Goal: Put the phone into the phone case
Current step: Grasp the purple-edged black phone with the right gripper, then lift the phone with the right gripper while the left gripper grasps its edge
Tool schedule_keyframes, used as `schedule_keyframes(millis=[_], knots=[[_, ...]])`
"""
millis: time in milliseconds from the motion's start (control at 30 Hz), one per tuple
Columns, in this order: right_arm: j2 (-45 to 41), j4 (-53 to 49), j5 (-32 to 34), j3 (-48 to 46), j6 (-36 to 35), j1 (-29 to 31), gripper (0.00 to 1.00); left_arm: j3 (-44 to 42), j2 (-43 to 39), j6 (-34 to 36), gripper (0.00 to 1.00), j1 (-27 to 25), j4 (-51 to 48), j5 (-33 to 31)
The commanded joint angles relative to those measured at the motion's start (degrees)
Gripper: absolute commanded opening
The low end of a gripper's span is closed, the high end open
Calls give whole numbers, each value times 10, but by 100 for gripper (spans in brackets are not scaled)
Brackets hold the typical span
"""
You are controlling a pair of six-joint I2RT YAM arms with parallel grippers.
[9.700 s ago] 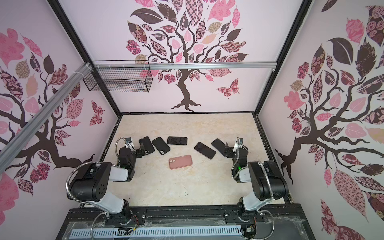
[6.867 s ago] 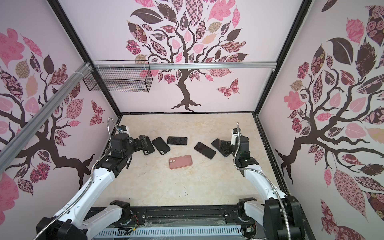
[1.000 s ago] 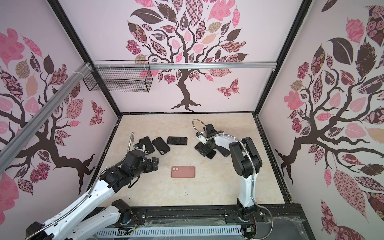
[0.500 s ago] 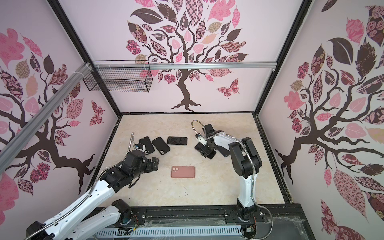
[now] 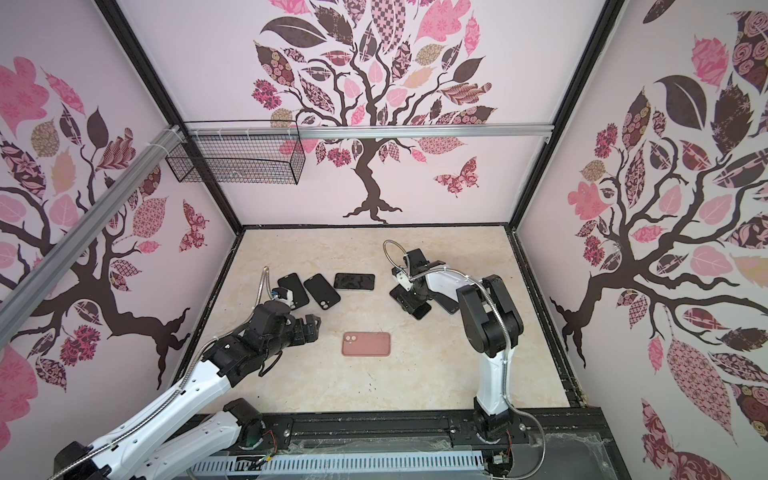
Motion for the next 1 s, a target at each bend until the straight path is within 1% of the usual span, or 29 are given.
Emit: schedule_keyframes(millis=[0, 200, 300, 433, 700, 967], knots=[[-5, 11, -2, -34, 37, 2, 67, -12, -1, -5, 96, 2, 17, 7], [-25, 27, -28, -58, 53, 2, 57, -19, 5, -11, 96, 3, 31, 21], [-47, 68, -67, -84, 72, 2, 56, -15, 11, -10, 97, 3, 32, 29], [-84, 113, -94, -120, 96, 2, 55, -14, 14, -9, 96, 3, 37, 43], [-147, 141, -112, -151, 112, 3, 51, 22, 51, 13, 96, 5, 32, 66], [-209, 156, -132, -178, 119, 16, 50, 81, 111, 36, 95, 7, 23, 126]])
